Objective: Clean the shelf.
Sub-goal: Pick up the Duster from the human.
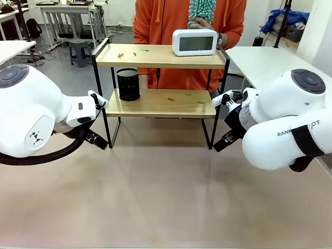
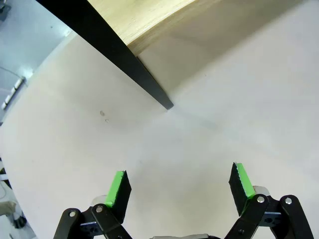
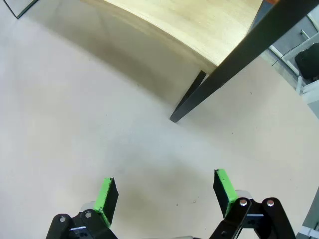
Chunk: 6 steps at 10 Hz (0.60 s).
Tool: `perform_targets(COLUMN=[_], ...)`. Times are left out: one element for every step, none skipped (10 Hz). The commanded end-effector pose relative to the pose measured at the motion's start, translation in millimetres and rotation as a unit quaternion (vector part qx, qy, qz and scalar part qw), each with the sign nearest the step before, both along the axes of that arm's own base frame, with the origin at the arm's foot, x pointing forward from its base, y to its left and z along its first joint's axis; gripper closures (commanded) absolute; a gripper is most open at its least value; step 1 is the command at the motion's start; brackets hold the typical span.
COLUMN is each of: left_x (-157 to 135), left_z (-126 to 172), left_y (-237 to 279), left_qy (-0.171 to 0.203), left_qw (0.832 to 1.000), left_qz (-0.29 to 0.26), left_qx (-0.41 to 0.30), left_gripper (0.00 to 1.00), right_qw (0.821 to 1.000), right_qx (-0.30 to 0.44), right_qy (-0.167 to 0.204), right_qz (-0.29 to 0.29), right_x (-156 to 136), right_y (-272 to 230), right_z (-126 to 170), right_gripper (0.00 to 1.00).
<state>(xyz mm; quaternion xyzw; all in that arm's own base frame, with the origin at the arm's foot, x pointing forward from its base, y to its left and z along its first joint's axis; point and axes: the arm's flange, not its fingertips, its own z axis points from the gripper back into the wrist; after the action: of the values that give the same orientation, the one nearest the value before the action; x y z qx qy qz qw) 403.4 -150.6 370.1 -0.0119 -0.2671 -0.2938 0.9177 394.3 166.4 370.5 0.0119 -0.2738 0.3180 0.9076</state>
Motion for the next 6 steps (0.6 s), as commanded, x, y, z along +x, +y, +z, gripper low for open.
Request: perform_targets(left_x=[0,0,0,-20,-44,-62], left_z=[0,0,0,34,71,103], left_y=[0,0,0,9,28,57], left_qy=[0.000,0.000,0.000,0.025,0.052,0.090], left_qw=[1.000,1.000,1.000,0.999,0.990,0.977], left_qz=[0.000,0.000,0.000,-0.043,-0.108,-0.142], left_qx=[0.000,0.000,0.000,-0.018,-0.074,-0.129], left_gripper=[0.00,0.00,0.00,0.00,0.00,0.00], right_qw=[1.000,1.000,1.000,0.999,0.997,0.990], right_qx=[0.000,0.000,0.000,-0.004,0.019,0.091], right_qy=[0.000,0.000,0.000,0.037,0.066,0.101], right_qz=[0.000,0.000,0.000,0.033,0.018,-0.024], right_x=[0,0,0,-18,-34,-46], right_y=[0,0,0,-10,-32,-66], right_z=[0,0,0,34,74,115], right_gripper=[0.00,0.00,0.00,0.00,0.00,0.00])
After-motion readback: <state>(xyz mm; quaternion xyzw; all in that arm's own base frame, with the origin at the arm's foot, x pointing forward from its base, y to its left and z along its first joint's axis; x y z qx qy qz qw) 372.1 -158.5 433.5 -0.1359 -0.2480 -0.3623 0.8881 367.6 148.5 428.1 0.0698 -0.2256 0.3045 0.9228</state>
